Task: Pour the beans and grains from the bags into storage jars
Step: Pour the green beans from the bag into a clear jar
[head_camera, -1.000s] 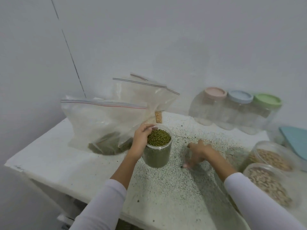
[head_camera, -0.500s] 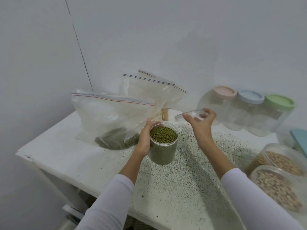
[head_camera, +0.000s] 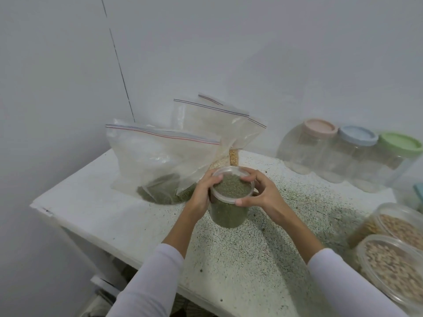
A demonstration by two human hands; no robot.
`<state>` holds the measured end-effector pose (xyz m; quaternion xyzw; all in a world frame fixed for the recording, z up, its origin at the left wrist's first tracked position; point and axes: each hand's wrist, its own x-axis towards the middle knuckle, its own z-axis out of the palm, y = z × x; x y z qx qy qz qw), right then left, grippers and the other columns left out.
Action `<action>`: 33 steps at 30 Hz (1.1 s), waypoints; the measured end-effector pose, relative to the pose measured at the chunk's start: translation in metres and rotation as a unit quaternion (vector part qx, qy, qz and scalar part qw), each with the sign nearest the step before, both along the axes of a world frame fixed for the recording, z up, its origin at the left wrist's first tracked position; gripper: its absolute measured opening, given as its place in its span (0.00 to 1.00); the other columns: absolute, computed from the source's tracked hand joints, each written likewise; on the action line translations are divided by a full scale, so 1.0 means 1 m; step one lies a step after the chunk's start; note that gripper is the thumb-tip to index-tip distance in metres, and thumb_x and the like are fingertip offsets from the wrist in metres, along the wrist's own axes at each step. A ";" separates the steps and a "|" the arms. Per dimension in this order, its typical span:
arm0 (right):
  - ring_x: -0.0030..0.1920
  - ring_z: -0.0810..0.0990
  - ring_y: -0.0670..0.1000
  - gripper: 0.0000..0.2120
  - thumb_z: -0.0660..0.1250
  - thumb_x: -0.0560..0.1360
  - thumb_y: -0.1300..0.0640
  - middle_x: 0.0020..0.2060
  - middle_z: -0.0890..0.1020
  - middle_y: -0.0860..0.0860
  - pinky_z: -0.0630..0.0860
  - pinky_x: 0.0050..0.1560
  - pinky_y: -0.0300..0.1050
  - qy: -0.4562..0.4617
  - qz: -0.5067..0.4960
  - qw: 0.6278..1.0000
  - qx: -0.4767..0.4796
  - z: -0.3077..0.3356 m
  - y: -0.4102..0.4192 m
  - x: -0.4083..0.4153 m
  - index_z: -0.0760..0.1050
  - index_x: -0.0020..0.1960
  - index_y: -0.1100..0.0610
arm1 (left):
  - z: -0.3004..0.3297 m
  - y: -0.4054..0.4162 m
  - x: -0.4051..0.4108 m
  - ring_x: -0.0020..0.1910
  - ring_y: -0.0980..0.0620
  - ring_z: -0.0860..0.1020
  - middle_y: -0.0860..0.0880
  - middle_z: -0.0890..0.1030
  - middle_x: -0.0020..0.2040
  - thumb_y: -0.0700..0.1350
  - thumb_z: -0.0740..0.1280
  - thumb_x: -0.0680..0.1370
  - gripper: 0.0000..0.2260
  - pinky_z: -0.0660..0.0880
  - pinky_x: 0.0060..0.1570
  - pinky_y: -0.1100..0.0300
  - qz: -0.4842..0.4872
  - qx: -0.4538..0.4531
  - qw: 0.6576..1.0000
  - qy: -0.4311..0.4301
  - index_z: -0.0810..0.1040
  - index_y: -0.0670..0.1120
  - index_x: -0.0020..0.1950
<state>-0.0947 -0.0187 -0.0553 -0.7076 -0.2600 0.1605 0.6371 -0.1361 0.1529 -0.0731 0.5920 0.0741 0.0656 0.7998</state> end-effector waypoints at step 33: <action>0.45 0.81 0.53 0.29 0.61 0.75 0.38 0.44 0.82 0.53 0.76 0.46 0.47 -0.355 -0.195 0.830 -0.384 0.049 0.011 0.004 0.66 0.67 0.57 | -0.003 -0.020 -0.001 0.46 0.55 0.81 0.52 0.85 0.39 0.59 0.41 0.82 0.30 0.73 0.51 0.58 0.117 -0.019 0.993 -0.004 0.82 0.51 0.44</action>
